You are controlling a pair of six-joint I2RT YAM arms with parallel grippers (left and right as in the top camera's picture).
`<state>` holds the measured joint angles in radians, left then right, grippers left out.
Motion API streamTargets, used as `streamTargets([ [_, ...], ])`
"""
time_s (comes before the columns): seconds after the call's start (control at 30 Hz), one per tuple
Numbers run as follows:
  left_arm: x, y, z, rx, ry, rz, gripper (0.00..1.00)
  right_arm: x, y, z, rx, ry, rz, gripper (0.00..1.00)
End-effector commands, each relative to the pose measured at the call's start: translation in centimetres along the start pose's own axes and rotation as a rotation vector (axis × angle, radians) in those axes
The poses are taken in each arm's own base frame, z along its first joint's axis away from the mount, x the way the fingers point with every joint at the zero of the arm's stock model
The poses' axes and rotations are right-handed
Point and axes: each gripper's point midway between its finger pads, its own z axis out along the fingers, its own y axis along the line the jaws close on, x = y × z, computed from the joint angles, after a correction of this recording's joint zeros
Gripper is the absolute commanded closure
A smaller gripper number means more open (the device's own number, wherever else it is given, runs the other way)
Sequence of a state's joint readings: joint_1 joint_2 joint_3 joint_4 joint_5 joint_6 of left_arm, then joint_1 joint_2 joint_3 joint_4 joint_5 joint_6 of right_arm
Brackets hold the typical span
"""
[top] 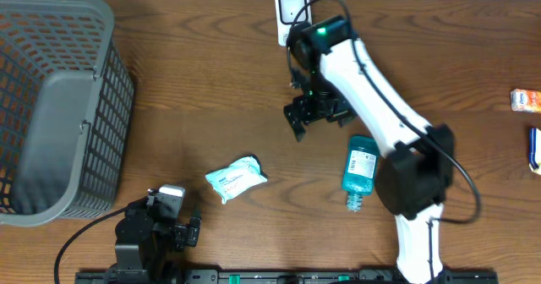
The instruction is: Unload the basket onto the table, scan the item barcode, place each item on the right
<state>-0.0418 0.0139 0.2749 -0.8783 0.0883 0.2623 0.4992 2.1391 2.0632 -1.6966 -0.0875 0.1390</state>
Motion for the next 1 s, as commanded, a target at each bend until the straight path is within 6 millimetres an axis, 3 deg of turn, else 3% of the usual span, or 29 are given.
streamTargets([
  [0.0,1.1,-0.3,0.2,0.011,0.04,-0.006,0.02,2.2,-1.9,-7.2,0.068,-0.241,0.094,0.01],
  [0.17,1.1,-0.3,0.2,0.011,0.04,-0.006,0.02,6.6,-3.6,-13.7,0.1,-0.491,0.287,0.01],
  [0.23,1.1,-0.3,0.2,0.011,0.04,-0.006,0.02,8.4,-4.9,-14.9,0.13,-0.558,0.393,0.01],
  [0.33,1.1,-0.3,0.2,0.011,0.04,-0.006,0.02,11.1,-7.5,-14.5,0.209,-0.606,0.586,0.01],
  [0.4,1.1,-0.3,0.2,0.011,0.04,-0.006,0.02,13.0,-9.0,-12.7,0.252,-0.601,0.756,0.01],
  [0.5,1.1,-0.3,0.2,0.011,0.04,-0.006,0.02,14.3,-9.5,-8.3,0.254,-0.541,0.936,0.01],
  [0.63,1.1,-0.3,0.2,0.011,0.04,-0.006,0.02,12.9,-8.1,-0.8,0.193,-0.422,0.945,0.01],
  [0.67,1.1,-0.3,0.2,0.011,0.04,-0.006,0.02,12.2,-7.0,2.0,0.14,-0.371,0.91,0.01],
  [0.77,1.1,-0.3,0.2,0.011,0.04,-0.006,0.02,11.0,-5.4,5.9,0.048,-0.325,0.846,0.09],
  [0.9,1.1,-0.3,0.2,0.011,0.04,-0.006,0.02,11.0,-5.8,8.2,0.057,-0.327,0.864,0.11],
  [0.97,1.1,-0.3,0.2,0.011,0.04,-0.006,0.02,11.0,-6.0,8.5,0.064,-0.33,0.871,0.01],
])
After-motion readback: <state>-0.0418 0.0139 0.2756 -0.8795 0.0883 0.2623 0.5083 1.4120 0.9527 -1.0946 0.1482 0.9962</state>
